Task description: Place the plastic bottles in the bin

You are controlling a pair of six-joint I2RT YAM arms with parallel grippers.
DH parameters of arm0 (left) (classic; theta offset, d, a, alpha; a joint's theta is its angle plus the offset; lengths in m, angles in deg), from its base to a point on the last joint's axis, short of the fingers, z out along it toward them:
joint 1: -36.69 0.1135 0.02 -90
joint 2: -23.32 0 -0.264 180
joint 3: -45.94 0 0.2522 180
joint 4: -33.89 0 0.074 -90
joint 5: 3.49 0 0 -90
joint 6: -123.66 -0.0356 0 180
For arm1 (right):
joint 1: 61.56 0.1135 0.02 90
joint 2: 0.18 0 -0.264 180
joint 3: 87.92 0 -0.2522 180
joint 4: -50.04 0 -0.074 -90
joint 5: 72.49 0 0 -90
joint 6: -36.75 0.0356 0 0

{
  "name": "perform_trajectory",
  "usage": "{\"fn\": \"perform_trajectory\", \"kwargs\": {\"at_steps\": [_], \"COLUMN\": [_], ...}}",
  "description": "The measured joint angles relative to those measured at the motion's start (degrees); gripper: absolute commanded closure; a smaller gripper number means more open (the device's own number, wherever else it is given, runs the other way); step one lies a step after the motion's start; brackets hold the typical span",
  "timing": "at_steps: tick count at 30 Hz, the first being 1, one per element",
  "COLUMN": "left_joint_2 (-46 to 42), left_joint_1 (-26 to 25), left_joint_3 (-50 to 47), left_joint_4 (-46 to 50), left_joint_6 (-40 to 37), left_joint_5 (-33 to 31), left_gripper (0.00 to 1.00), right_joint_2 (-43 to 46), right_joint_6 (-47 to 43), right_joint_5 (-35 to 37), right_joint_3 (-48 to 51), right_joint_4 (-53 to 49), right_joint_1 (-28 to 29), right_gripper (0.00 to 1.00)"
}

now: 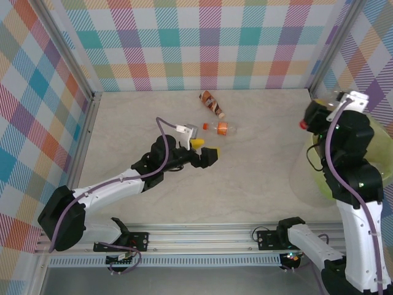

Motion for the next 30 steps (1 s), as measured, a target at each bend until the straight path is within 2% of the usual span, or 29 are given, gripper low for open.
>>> {"fn": "perform_trajectory", "kwargs": {"at_steps": [4,8,11,13,17,20,23,27,30], "left_joint_2": [0.1,0.1,0.1,0.1,0.1,-0.2,-1.7,-4.6,-7.3], "left_joint_1": [0.8,1.1,1.4,1.7,2.1,2.3,2.8,4.6,7.4], "left_joint_3": [-2.0,-2.4,-2.5,-2.5,-2.5,-3.0,-4.1,-5.1,-6.4], "left_joint_4": [0.6,1.4,1.5,1.5,1.6,1.6,3.4,7.7,11.7], "left_joint_6": [1.3,1.9,2.1,2.3,2.8,3.1,3.9,6.9,10.8], "left_joint_5": [-1.9,-3.1,-3.2,-3.2,-3.6,-5.0,-8.2,-14.7,-19.4], "left_gripper": [0.00,0.00,0.00,0.00,0.00,0.00,0.00,0.00,0.00], "right_joint_2": [-2.5,-6.8,-9.1,-10.2,-12.3,-14.5,-15.7,-18.0,-23.2], "right_joint_6": [-6.3,-6.8,-6.2,-5.8,-4.6,-2.9,-1.1,-1.1,-3.5], "right_joint_5": [6.3,3.8,0.8,-1.1,-7.4,-13.8,-19.9,-24.6,-26.9], "right_joint_3": [-2.4,-2.6,-1.9,-1.7,-3.2,-9.0,-14.4,-15.4,-12.7], "right_joint_4": [-2.4,-9.9,-15.5,-18.6,-23.9,-27.1,-27.6,-24.6,-17.9], "right_joint_1": [-9.1,-16.0,-16.4,-16.5,-16.6,-16.4,-12.6,2.4,9.4], "right_gripper": [0.48,0.37,0.18,0.11,0.07,0.04,0.00,0.00,0.00]}}
